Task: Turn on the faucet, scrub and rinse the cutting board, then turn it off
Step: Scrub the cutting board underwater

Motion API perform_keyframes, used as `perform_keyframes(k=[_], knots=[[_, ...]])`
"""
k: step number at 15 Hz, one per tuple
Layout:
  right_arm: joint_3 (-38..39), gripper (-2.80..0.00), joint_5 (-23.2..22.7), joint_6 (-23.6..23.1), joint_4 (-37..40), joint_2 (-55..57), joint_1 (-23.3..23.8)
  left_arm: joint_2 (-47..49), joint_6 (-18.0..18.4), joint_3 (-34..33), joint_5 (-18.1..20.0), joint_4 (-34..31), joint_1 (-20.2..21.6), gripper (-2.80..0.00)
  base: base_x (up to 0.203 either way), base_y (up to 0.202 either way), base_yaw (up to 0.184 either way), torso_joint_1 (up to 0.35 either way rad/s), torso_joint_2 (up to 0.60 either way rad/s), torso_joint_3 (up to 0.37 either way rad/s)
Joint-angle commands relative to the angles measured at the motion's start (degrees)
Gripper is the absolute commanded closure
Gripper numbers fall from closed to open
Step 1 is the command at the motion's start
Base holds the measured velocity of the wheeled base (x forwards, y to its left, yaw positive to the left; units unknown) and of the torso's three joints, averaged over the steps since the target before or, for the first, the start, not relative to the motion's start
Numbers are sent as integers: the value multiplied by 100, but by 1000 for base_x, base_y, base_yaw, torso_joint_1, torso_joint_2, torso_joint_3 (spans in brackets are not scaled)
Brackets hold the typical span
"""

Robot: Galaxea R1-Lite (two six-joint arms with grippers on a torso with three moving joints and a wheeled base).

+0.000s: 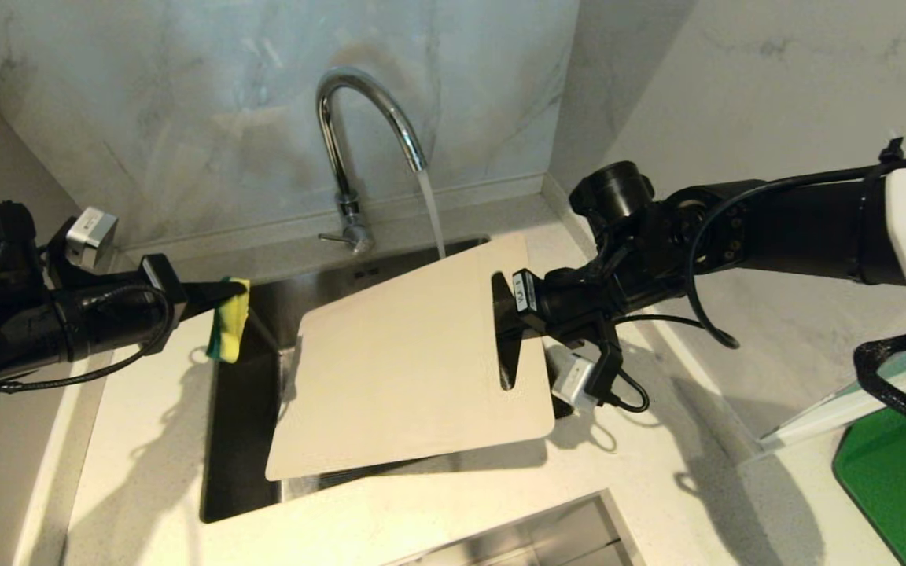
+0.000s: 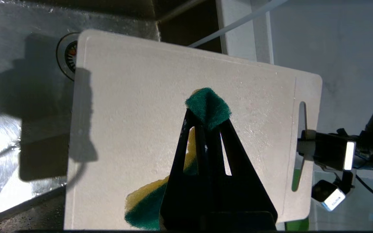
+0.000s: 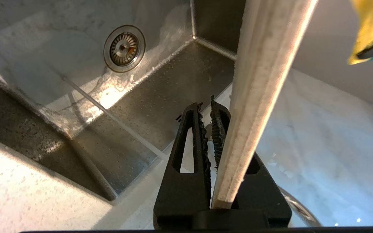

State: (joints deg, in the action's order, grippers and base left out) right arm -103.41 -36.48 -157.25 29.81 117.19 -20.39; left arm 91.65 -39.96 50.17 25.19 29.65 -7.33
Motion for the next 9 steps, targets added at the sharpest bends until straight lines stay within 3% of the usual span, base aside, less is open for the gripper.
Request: perform_keyframes(k=[1, 5, 9], knots=[[-305, 0, -26, -89, 30, 345, 0, 51, -21, -6, 13, 6, -28, 0, 0, 0, 0, 0, 0, 0], [-1018, 0, -35, -89, 297, 739, 5, 55, -30, 2, 83, -73, -84, 0, 0, 0, 0, 0, 0, 0], [-1050, 0, -35, -89, 251, 840, 20, 55, -30, 2, 83, -73, -84, 0, 0, 0, 0, 0, 0, 0]])
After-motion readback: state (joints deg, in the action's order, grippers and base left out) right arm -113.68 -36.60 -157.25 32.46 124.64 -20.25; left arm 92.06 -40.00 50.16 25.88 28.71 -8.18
